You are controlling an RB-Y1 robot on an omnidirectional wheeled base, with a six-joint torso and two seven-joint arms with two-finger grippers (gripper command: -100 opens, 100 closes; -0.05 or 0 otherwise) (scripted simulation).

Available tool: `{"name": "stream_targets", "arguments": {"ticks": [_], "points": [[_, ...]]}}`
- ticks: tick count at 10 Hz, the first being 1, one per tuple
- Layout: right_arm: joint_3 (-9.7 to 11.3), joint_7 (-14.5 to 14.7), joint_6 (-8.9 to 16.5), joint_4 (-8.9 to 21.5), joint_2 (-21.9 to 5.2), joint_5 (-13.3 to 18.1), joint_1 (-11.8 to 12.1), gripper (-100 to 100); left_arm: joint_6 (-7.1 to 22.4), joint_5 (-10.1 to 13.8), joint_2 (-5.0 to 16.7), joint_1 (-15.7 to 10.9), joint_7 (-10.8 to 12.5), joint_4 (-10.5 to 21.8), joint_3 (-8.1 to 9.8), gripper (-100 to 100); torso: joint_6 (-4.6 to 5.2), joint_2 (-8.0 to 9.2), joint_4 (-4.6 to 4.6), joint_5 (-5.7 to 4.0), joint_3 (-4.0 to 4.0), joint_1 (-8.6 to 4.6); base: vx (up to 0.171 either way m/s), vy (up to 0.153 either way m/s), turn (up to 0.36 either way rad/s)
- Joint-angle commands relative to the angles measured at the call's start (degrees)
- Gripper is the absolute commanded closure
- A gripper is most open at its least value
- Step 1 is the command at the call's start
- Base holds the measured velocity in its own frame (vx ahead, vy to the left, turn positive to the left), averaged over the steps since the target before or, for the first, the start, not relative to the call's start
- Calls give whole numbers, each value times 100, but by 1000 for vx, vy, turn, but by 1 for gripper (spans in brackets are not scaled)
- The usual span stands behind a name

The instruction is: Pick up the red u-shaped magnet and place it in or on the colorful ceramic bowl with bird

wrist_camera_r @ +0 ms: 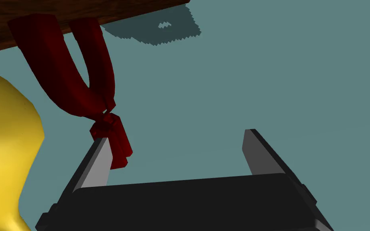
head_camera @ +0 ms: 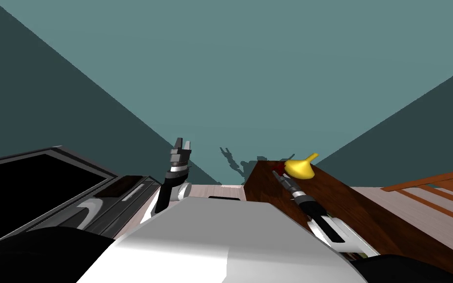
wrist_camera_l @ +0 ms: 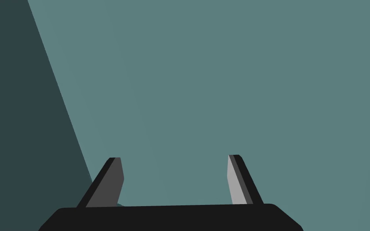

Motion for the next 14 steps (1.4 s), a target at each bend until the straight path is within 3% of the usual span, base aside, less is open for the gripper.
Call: {"name": "stream_targets", "arguments": {"ticks": [1, 9, 10, 11, 12, 14], "points": [[13, 185, 184, 150, -189, 199, 9, -100, 0, 0, 0, 0, 0, 0, 0, 0, 0, 0, 0, 0, 0, 0, -13, -23, 73], [7, 782, 676, 733, -1212, 784, -30, -100, 0, 0, 0, 0, 0, 0, 0, 0, -3, -1, 0, -1, 0, 0, -15, -29, 106], [1, 725, 632, 705, -1134, 743, -20, -100, 0, 0, 0, 0, 0, 0, 0, 0, -2, -3, 0, -1, -1, 1, -2, -11, 34], [1, 744, 647, 707, -1145, 750, -21, 0, 0, 0, 0, 1, 0, 0, 0, 0, 2, -3, 0, -1, -2, 5, 0, 0, 0], [-60, 799, 441, 701, -1081, 771, 76, -100, 0, 0, 0, 1, 0, 0, 0, 0, 2, -4, 0, 0, -2, 8, 79, 7, -139], [-122, 856, 237, 695, -1018, 793, 174, -100, 0, 0, 0, 2, 0, 0, 0, 0, 2, -47, -10, 2, -26, 17, 154, 16, -128]]}}
